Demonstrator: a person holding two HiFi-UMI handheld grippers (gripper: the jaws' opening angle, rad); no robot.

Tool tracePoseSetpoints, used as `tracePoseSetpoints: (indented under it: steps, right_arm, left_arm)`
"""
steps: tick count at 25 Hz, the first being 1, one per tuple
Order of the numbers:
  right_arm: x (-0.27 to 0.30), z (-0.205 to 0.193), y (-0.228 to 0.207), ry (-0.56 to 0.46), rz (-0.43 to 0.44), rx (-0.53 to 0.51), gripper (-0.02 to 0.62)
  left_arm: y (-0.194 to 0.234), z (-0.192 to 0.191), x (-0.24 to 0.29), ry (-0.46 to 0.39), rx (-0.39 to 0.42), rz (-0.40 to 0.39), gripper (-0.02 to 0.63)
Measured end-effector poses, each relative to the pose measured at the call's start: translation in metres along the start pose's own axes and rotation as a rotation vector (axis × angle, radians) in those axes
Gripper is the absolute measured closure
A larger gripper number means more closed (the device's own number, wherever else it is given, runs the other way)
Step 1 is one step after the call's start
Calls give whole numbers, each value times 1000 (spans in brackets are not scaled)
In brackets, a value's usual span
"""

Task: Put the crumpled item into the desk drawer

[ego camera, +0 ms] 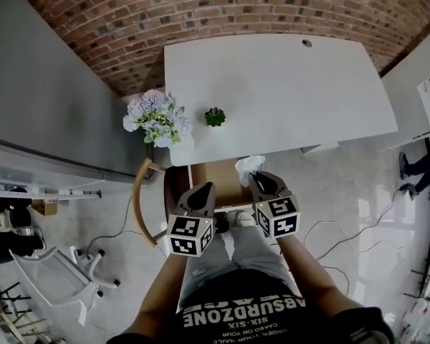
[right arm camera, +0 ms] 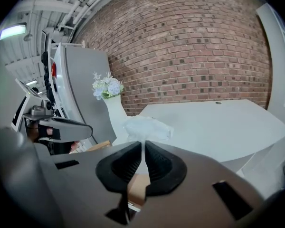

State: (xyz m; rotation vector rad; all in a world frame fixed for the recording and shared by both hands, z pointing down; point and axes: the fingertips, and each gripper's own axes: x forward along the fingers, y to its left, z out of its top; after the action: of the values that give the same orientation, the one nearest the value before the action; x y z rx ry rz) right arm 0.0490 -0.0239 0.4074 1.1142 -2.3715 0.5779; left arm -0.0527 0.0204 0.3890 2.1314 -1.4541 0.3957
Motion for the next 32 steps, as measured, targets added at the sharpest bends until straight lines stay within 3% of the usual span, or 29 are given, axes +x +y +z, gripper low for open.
tracePoseSetpoints:
  steps: [10, 32]
  right_arm:
    - [15, -24, -1, 66, -18, 16, 578]
    - [40, -67, -3, 167, -10, 11, 578]
  left_arm:
    - [6, -8, 7, 26, -1, -32, 609]
    - [17, -38, 16, 78, -26, -25, 609]
